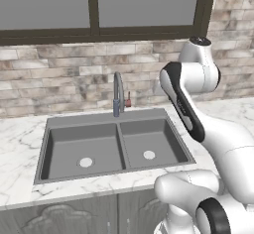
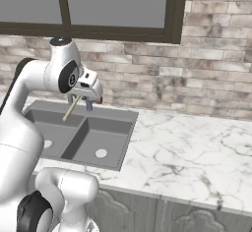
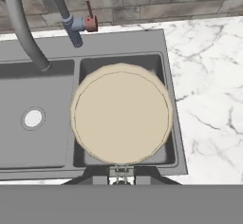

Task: Pick up the dish brush and bar soap from the sink, and place them back in the cabinet, and close the cabinet door.

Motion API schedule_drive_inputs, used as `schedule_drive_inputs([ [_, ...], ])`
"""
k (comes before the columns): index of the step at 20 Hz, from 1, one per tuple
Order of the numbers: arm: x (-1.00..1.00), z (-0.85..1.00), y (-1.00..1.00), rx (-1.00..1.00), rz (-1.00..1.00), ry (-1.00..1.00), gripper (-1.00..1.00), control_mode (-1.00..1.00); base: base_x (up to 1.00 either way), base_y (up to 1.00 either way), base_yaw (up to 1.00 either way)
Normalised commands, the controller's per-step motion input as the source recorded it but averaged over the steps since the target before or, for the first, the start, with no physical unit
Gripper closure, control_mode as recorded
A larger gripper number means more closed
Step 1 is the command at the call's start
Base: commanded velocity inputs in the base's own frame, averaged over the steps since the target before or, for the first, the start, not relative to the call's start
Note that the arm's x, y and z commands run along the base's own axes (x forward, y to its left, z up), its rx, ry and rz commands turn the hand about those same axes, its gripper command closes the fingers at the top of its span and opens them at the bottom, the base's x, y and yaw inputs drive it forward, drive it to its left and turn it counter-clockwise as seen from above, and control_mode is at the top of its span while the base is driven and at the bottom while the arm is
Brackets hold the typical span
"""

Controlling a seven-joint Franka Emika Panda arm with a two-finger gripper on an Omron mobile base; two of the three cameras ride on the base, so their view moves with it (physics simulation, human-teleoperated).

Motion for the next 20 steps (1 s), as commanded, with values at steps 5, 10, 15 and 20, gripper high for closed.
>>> schedule_drive_inputs([
  [5, -0.46, 0.19, 0.00, 0.00, 0.03, 0.00, 1.00, -1.00, 0.00, 0.00, 0.00],
  [10, -0.50, 0.27, -0.02, 0.00, 0.03, 0.00, 1.00, -1.00, 0.00, 0.00, 0.00],
  [15, -0.48, 0.27, 0.00, 0.00, 0.01, 0.00, 1.00, -1.00, 0.00, 0.00, 0.00],
  [20, -0.17, 0.06, 0.00, 0.00, 0.00, 0.00, 1.00, -1.00, 0.00, 0.00, 0.00],
])
